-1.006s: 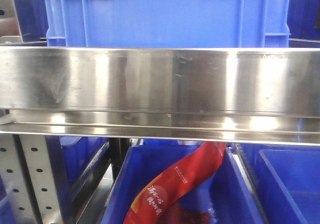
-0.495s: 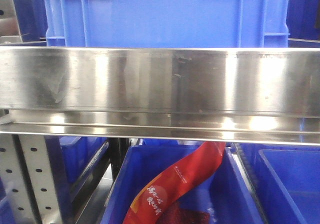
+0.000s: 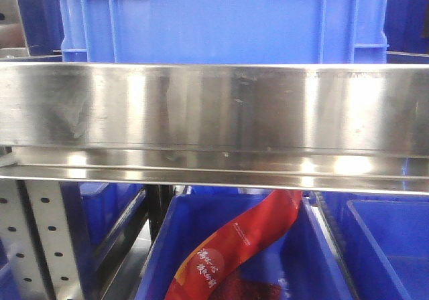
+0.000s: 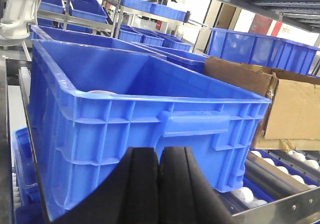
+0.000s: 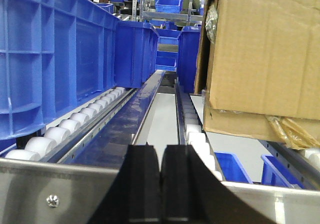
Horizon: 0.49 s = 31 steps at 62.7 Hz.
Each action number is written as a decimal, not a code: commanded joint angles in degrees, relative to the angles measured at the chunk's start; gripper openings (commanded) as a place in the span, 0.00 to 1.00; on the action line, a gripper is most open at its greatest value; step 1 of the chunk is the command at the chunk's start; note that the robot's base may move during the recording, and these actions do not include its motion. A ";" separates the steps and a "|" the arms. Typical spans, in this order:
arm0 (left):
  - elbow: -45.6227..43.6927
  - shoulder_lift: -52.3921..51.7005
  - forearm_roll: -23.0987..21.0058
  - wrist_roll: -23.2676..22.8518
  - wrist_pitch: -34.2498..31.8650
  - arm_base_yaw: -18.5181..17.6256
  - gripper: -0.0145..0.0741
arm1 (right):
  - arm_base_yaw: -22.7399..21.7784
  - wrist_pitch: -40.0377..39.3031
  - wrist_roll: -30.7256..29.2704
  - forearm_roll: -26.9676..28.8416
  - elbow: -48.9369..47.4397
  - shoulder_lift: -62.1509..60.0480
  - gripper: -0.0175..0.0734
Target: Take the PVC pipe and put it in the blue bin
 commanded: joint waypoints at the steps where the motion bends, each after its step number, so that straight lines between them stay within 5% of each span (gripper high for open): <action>1: -0.03 -0.31 -0.24 -0.40 -1.05 0.20 0.04 | -0.21 -1.46 -0.34 -0.20 0.00 -0.14 0.01; 26: -0.03 -0.31 -0.24 -0.40 -1.10 0.20 0.04 | -0.21 -1.46 -0.34 -0.20 0.00 -0.14 0.01; 31: 0.84 -1.34 3.45 0.24 -1.96 0.63 0.04 | -0.21 -1.46 -0.34 -0.20 0.00 -0.14 0.01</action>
